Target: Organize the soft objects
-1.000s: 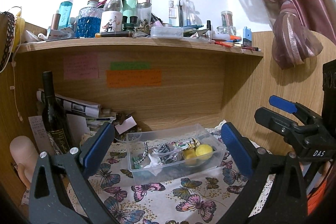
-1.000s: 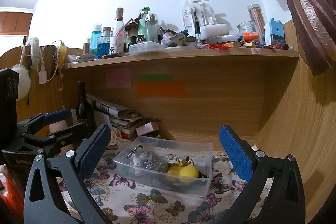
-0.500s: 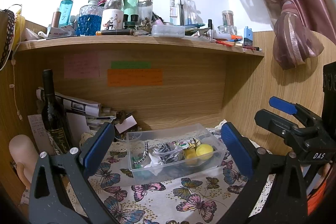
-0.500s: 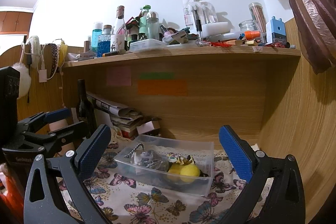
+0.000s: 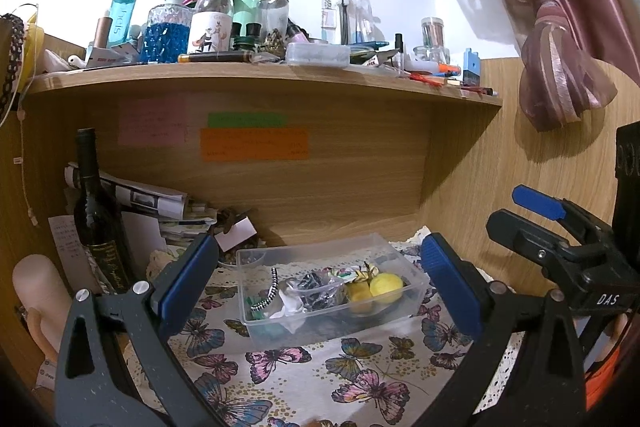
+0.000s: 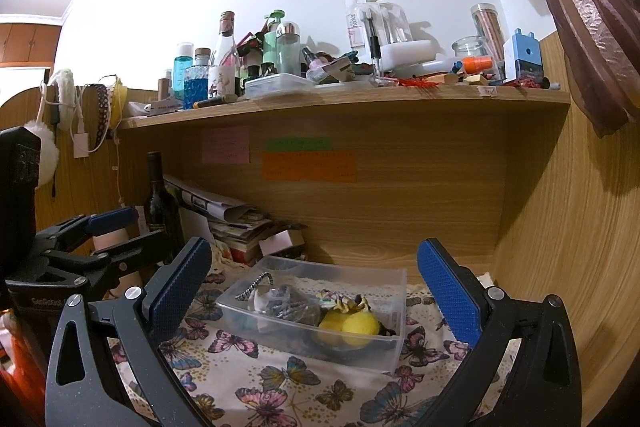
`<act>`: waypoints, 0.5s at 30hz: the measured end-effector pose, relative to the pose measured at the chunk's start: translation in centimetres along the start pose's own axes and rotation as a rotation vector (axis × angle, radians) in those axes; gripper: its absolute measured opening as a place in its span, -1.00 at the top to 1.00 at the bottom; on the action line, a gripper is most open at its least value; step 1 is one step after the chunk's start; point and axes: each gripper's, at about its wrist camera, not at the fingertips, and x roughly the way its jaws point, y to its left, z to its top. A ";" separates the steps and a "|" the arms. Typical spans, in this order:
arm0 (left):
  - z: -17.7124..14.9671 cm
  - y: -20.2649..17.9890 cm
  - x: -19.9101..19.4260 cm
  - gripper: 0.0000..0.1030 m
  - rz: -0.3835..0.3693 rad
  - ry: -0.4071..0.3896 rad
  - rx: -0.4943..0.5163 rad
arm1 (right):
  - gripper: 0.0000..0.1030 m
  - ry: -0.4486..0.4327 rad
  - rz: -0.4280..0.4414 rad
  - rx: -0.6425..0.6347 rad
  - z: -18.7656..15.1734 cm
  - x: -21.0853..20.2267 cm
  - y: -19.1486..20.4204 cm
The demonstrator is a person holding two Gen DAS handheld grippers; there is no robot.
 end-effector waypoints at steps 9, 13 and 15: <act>-0.2 -0.3 0.0 -0.99 -0.007 -0.001 0.013 | -1.00 0.007 -0.010 0.002 -0.4 0.1 0.3; -0.2 -0.4 0.0 -0.99 -0.006 0.000 0.015 | -1.00 0.009 -0.009 0.004 -0.4 0.1 0.2; -0.2 -0.4 0.0 -0.99 -0.010 0.004 0.012 | -1.00 0.009 -0.010 0.003 -0.4 0.1 0.2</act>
